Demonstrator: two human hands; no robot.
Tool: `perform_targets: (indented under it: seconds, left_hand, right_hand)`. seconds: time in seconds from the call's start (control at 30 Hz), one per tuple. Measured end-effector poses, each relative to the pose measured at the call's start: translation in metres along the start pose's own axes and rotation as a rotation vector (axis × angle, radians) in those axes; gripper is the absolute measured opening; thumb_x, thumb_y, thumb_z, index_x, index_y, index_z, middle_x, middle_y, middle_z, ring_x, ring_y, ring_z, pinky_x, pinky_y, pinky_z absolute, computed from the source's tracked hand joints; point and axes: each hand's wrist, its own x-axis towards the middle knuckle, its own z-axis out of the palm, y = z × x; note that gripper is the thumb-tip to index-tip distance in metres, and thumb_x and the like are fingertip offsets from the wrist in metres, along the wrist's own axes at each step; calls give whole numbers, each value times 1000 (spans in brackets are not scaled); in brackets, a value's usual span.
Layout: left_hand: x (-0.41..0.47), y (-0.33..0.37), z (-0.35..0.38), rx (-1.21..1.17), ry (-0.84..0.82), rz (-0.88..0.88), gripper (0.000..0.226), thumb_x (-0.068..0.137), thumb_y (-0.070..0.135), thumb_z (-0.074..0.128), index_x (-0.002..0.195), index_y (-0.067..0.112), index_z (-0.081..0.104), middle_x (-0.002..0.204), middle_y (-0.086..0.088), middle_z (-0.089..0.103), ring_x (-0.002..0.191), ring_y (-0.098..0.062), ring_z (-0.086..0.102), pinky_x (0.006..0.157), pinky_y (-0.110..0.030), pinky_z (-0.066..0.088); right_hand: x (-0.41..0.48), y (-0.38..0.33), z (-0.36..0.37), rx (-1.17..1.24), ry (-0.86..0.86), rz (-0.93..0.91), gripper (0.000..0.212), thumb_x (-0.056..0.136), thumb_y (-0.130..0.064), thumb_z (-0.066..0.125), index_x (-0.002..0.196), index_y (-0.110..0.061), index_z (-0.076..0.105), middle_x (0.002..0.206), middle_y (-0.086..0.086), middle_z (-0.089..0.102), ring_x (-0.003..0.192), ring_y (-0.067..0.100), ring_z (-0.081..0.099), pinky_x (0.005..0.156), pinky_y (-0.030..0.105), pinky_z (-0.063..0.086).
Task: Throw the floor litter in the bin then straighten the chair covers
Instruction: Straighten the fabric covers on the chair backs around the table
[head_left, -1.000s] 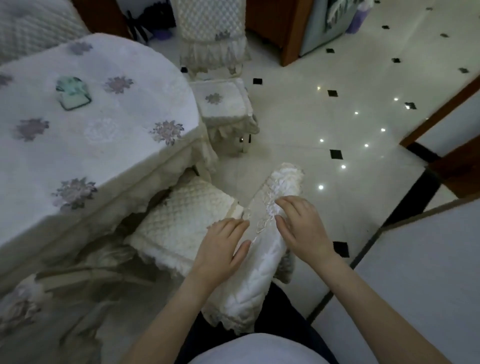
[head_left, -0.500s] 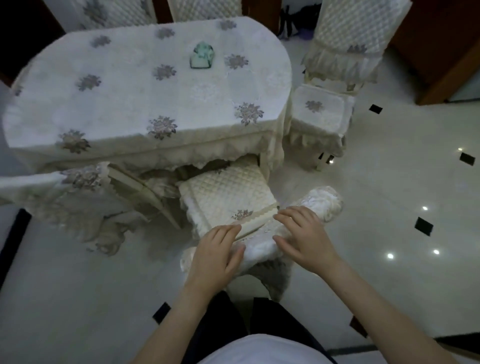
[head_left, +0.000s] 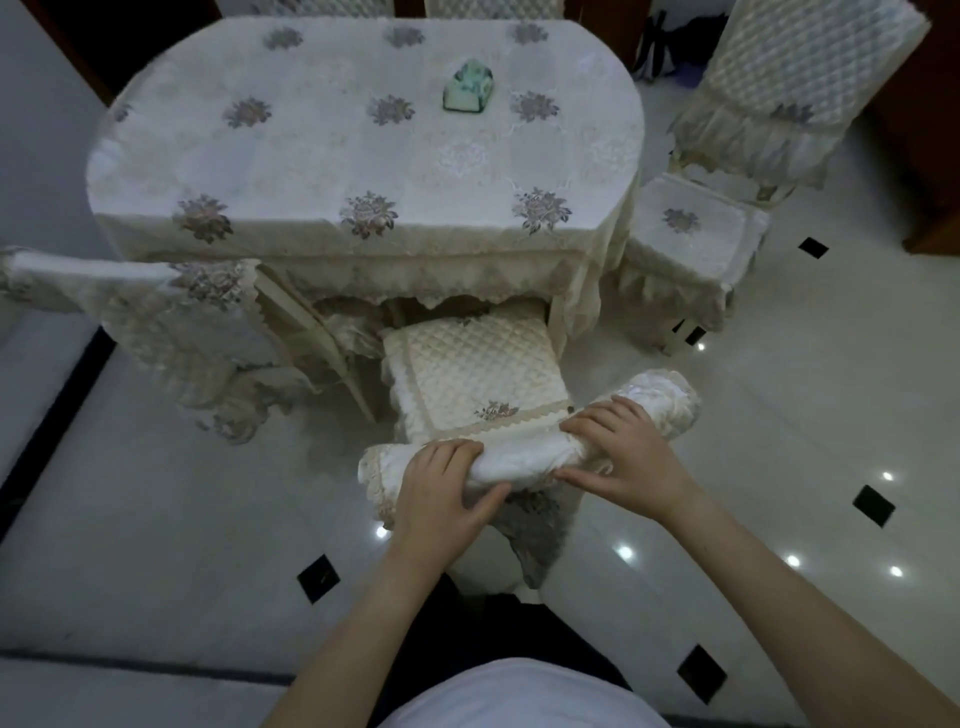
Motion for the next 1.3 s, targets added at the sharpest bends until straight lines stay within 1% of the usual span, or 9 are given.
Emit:
perform_targets:
  seconds: [0.07, 0.17, 0.4, 0.57, 0.8, 0.97, 1.1, 1.2, 1.3]
  left_hand:
    - [0, 1, 5, -15, 21, -43, 48, 82, 58, 62, 107, 17, 63, 108, 5, 64, 102, -15, 57, 92, -33, 44]
    - [-1, 2, 8, -35, 52, -87, 48, 81, 60, 62, 104, 18, 63, 104, 5, 63, 99, -15, 56, 90, -33, 43]
    - [-2, 3, 12, -114, 104, -116, 47, 79, 59, 65, 102, 18, 66, 102, 8, 64, 99, -13, 56, 90, -38, 44]
    - [2, 2, 10, -196, 134, -156, 46, 71, 57, 71, 98, 20, 68, 96, 14, 58, 95, -6, 52, 87, -34, 45]
    - [8, -2, 10, -209, 145, -145, 44, 68, 57, 74, 94, 21, 68, 92, 15, 59, 91, -4, 52, 84, -27, 42]
    - [11, -9, 4, -210, 135, -130, 44, 70, 58, 73, 94, 22, 68, 91, 18, 58, 92, 5, 48, 86, -16, 34]
    - [14, -14, 1, -212, 127, -120, 45, 70, 59, 73, 94, 22, 68, 90, 16, 61, 92, 0, 51, 86, -16, 34]
    - [16, -17, 0, -211, 121, -118, 45, 69, 59, 74, 93, 22, 69, 90, 15, 62, 93, 3, 50, 86, -15, 33]
    - [18, -20, -2, -210, 122, -114, 46, 68, 60, 74, 93, 22, 69, 90, 17, 61, 96, 5, 50, 87, -13, 32]
  right_hand:
    - [0, 3, 3, 21, 16, 26, 59, 82, -72, 55, 108, -22, 68, 104, -8, 65, 100, 15, 57, 97, 35, 37]
    - [0, 2, 7, 51, 60, 46, 57, 79, -72, 58, 104, -21, 69, 101, -9, 65, 96, 13, 55, 93, 33, 37]
    - [-4, 5, 17, 101, 105, 112, 61, 76, -76, 58, 104, -23, 69, 101, -10, 65, 100, 15, 56, 97, 37, 37]
    - [-4, 3, 19, 97, 144, 108, 59, 75, -73, 61, 103, -21, 70, 98, -9, 64, 98, 16, 56, 95, 39, 39]
    - [-2, 1, 21, 83, 167, 108, 57, 78, -73, 58, 101, -22, 69, 97, -10, 63, 97, 14, 55, 96, 40, 39]
    - [2, -3, 26, 70, 186, 111, 57, 78, -73, 57, 101, -22, 69, 95, -10, 62, 96, 13, 53, 96, 38, 38]
    - [5, -7, 28, 64, 201, 108, 58, 79, -74, 55, 101, -21, 69, 94, -10, 62, 94, 13, 53, 96, 35, 36]
    - [7, -9, 30, 58, 217, 115, 59, 79, -74, 56, 100, -21, 69, 94, -10, 62, 95, 13, 53, 97, 32, 34]
    - [8, -10, 33, 57, 227, 128, 58, 78, -72, 59, 100, -21, 69, 94, -10, 63, 95, 14, 55, 99, 35, 34]
